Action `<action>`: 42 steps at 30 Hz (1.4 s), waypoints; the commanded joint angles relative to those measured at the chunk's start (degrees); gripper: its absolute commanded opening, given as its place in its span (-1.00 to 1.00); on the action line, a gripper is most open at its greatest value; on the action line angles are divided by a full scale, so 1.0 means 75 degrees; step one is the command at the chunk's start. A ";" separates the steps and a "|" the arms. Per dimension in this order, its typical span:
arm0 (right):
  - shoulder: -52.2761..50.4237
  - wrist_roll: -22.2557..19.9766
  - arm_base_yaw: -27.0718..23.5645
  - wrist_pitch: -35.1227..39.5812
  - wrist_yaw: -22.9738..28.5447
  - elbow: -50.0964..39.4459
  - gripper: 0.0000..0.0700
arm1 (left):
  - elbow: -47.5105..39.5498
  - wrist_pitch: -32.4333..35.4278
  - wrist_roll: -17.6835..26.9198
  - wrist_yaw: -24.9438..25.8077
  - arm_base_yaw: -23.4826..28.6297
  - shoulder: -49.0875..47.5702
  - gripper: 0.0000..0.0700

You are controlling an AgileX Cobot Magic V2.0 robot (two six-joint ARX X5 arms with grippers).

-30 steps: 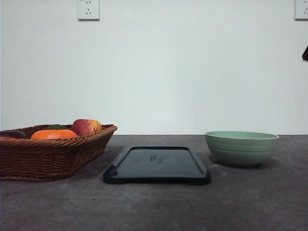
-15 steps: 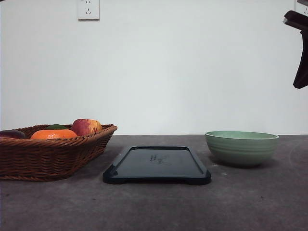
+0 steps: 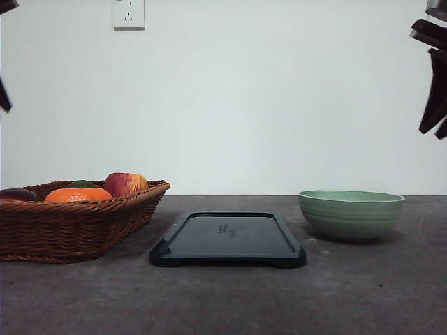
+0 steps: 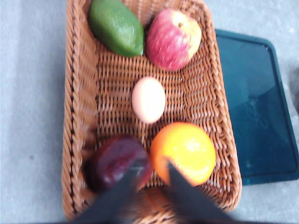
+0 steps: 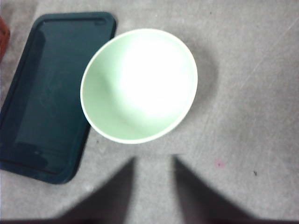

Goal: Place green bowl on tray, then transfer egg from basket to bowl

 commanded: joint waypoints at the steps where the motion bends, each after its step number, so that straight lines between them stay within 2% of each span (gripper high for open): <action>1: 0.0079 -0.0103 0.0028 0.0014 -0.0023 0.0157 -0.05 | 0.0196 0.0052 0.0142 0.0028 -0.0006 0.0041 -0.06; 9: 0.0295 0.0176 0.0028 -0.0577 0.0013 0.0522 -0.05 | 0.0198 0.0052 0.0097 0.0027 -0.0006 0.0041 -0.06; 18: 0.1959 -0.0041 0.0025 -0.1806 0.0096 0.2071 -0.05 | 0.0198 0.0052 -0.0056 0.0027 -0.0006 0.0041 -0.06; 27: 0.3684 -0.0471 0.0025 -0.1860 0.0541 0.3196 -0.05 | 0.0198 0.0096 -0.0027 0.0030 -0.0006 0.0041 -0.10; 37: 0.4978 -0.0500 0.0025 -0.1499 0.0662 0.3692 -0.06 | 0.0198 0.0469 -0.0037 0.0027 -0.0006 0.0041 -0.10; 39: 0.5114 -0.0500 0.0025 -0.1399 0.0662 0.3692 -0.14 | 0.0198 0.0464 -0.0038 0.0027 -0.0006 0.0041 -0.10; 42: 0.5251 -0.0506 0.0025 -0.1349 0.0662 0.3692 -0.51 | 0.0198 0.0463 -0.0036 0.0027 -0.0006 0.0041 -0.10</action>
